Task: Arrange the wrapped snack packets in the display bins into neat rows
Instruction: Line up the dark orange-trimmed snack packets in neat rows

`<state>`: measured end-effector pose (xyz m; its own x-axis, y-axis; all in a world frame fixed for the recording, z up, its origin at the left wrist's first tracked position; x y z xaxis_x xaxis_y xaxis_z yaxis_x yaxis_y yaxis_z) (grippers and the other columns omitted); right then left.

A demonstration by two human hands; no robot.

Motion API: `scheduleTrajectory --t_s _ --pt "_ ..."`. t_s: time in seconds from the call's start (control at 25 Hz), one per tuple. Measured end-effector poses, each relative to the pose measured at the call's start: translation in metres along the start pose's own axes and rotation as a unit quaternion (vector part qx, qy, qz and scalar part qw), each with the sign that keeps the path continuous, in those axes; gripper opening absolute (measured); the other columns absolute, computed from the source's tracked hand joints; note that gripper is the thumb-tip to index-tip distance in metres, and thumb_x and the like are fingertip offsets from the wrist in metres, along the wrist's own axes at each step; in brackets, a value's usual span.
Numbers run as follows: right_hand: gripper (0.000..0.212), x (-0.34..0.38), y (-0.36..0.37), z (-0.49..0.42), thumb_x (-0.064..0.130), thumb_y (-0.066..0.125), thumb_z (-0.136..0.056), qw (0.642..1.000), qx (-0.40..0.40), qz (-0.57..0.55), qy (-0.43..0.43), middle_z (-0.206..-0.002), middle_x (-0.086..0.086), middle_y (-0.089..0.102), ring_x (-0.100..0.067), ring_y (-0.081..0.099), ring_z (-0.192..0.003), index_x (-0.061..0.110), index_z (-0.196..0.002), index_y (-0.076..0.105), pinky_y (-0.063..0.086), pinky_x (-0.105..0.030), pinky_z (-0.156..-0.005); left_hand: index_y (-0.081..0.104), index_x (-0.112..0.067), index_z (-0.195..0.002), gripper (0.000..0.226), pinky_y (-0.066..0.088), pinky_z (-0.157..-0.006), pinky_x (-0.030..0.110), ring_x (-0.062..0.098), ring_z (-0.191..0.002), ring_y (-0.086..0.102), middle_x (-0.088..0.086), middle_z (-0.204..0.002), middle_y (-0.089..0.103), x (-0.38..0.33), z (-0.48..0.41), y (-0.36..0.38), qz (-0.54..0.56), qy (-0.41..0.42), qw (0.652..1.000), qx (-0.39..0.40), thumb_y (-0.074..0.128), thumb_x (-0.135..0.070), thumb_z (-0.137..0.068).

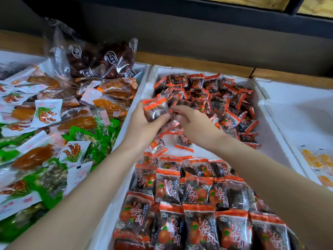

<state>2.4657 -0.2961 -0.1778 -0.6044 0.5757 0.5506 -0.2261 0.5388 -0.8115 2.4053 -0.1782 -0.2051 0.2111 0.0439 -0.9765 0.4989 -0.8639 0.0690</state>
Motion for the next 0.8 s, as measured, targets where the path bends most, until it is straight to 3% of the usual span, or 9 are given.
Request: scheduleTrajectory --t_s 0.08,0.16,0.24,0.32,0.4,0.56,0.68,0.8 --pt "0.039 -0.008 0.014 -0.005 0.006 0.041 -0.098 1.0 -0.003 -0.014 0.004 -0.122 -0.008 0.059 -0.014 0.054 -0.074 0.016 -0.135 0.045 0.038 -0.006 -0.048 0.053 -0.026 -0.106 0.034 0.051 -0.084 0.03 0.012 -0.096 0.065 0.001 -0.107 0.067 -0.006 -0.008 -0.022 -0.026 0.038 0.998 -0.041 0.072 -0.012 -0.082" --pt "0.04 -0.017 0.044 -0.011 0.01 0.048 -0.096 0.999 0.048 0.001 0.014 -0.13 -0.007 0.055 -0.021 0.057 -0.089 0.017 -0.136 0.045 0.046 -0.018 -0.063 0.054 -0.027 -0.107 0.034 0.05 -0.084 0.028 0.011 -0.096 0.065 0.0 -0.106 0.067 -0.008 -0.012 -0.031 -0.025 0.066 0.996 -0.054 0.072 -0.013 -0.082" --pt "0.043 -0.023 0.072 -0.021 0.018 0.054 -0.094 0.996 0.08 0.019 0.046 -0.125 -0.009 0.057 -0.023 0.058 -0.095 0.013 -0.135 0.042 0.043 -0.024 -0.072 0.053 -0.028 -0.11 0.036 0.051 -0.088 0.028 0.009 -0.098 0.064 -0.002 -0.107 0.067 -0.01 -0.015 -0.031 -0.034 0.081 0.995 -0.049 0.072 -0.015 -0.082" --pt "0.039 -0.031 0.088 -0.032 0.027 0.059 -0.091 0.992 0.082 0.002 0.099 -0.099 -0.007 0.062 -0.021 0.059 -0.084 0.008 -0.12 0.042 0.045 -0.022 -0.062 0.051 -0.028 -0.111 0.037 0.05 -0.085 0.02 0.0 -0.093 0.063 -0.009 -0.103 0.066 -0.012 -0.015 -0.029 -0.045 0.09 0.994 -0.044 0.072 -0.016 -0.082" --pt "0.034 -0.034 0.093 -0.039 0.035 0.064 -0.087 0.988 0.092 0.007 0.124 -0.072 0.002 0.053 -0.012 0.051 -0.063 0.009 -0.101 0.046 0.036 -0.015 -0.044 0.049 -0.027 -0.111 0.039 0.049 -0.08 0.012 -0.008 -0.087 0.06 -0.012 -0.101 0.064 -0.013 -0.014 -0.028 -0.047 0.098 0.993 -0.042 0.072 -0.014 -0.082" --pt "0.027 -0.038 0.085 -0.034 0.027 0.059 -0.092 0.983 0.078 -0.061 0.153 -0.038 0.013 0.044 -0.003 0.041 -0.033 0.006 -0.075 0.062 0.028 -0.013 -0.034 0.049 -0.026 -0.11 0.038 0.048 -0.078 0.012 -0.001 -0.09 0.061 -0.009 -0.101 0.064 -0.01 -0.013 -0.03 -0.049 0.093 0.994 -0.041 0.072 -0.013 -0.082" --pt "0.036 -0.039 0.069 -0.036 0.03 0.051 -0.097 0.983 0.011 -0.072 0.17 -0.048 0.002 0.037 -0.013 0.033 -0.04 0.008 -0.069 0.043 0.026 -0.021 -0.037 0.05 -0.023 -0.113 0.037 0.05 -0.079 0.017 0.004 -0.093 0.062 -0.005 -0.103 0.065 -0.009 -0.012 -0.033 -0.037 0.078 0.995 -0.046 0.071 -0.014 -0.083" --pt "0.032 -0.033 0.071 -0.044 0.029 0.045 -0.099 0.985 0.03 -0.071 0.152 -0.056 0.001 0.036 -0.013 0.03 -0.045 0.017 -0.07 0.039 0.025 -0.024 -0.043 0.05 -0.024 -0.114 0.039 0.051 -0.077 0.014 0.001 -0.092 0.062 -0.008 -0.103 0.064 -0.011 -0.012 -0.036 -0.024 0.078 0.995 -0.056 0.071 -0.014 -0.083"
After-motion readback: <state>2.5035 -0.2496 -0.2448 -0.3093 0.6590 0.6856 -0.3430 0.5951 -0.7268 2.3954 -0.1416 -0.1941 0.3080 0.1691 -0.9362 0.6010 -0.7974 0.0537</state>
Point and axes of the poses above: each hand's wrist, its own z-axis away from the middle knuckle, its own y-axis out of the palm, x = y × z, the point moved 7 cm from there along -z, towards the middle knuckle
